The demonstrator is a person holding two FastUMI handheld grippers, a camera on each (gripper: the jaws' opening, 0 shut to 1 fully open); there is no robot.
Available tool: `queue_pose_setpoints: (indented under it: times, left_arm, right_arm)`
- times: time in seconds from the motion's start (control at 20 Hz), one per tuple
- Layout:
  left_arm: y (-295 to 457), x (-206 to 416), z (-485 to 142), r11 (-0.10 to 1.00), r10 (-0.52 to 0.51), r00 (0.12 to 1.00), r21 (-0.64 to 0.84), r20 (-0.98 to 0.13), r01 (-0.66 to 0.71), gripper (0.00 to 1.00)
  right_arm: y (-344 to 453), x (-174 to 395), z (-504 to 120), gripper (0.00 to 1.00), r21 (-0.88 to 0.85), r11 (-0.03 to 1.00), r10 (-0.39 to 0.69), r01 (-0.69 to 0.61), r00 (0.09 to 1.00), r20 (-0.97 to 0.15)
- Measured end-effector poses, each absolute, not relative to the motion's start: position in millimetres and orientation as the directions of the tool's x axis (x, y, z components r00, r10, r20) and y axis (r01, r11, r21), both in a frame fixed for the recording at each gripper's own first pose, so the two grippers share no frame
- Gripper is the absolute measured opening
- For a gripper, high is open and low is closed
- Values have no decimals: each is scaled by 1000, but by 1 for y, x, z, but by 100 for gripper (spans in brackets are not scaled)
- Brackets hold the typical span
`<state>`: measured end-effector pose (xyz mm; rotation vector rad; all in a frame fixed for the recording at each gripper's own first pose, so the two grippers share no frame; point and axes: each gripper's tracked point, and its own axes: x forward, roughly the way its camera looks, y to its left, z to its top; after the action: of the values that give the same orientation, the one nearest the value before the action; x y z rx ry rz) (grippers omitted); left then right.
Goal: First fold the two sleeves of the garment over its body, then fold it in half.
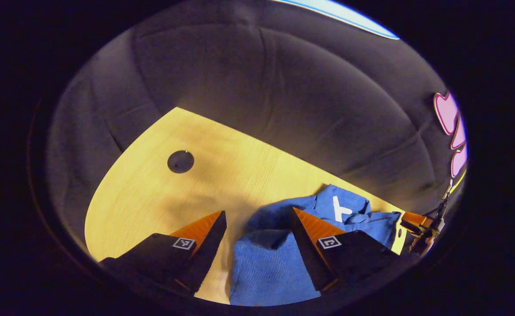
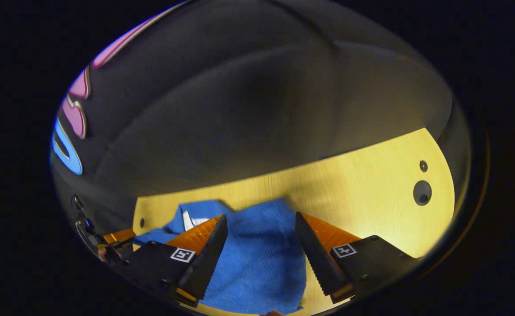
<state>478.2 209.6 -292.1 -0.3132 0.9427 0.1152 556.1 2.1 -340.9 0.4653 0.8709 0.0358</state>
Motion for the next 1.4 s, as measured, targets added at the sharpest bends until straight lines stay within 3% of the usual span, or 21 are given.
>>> queue_pose_setpoints:
  times: [0.05,0.1,0.15,0.2,0.4,0.6,1.1,1.25,1.4]
  left_arm:
    - [212,481,-283,951,-33,610,-212,-792,-224,84]
    - [211,484,-275,952,-36,635,-220,-772,-214,84]
    - [207,483,-260,951,-36,659,-228,-751,-207,84]
    - [204,479,-245,952,-29,678,-228,-734,-206,84]
    - [185,459,-195,968,-16,765,-201,-644,-149,85]
    - [153,416,-155,982,-6,823,-159,-569,-103,84]
    - [62,228,-52,995,-103,920,-27,-379,100,84]
    - [51,155,-34,994,-83,934,33,-347,100,84]
    - [40,106,-6,994,-66,974,75,-218,84,83]
  right_arm:
    - [-1,558,-330,87,424,890,213,165,673,-709]
    - [-3,558,-320,97,430,889,213,159,687,-695]
    - [-7,552,-310,87,417,898,209,139,699,-684]
    - [-11,547,-299,97,388,916,201,107,714,-670]
    - [7,518,-245,98,252,967,192,-47,784,-591]
    - [34,473,-175,97,221,969,210,-113,848,-486]
    - [92,252,-68,97,117,979,197,-165,910,-365]
    - [95,167,-59,97,109,986,153,-122,925,-347]
    - [93,100,-41,98,73,991,129,-113,953,-274]
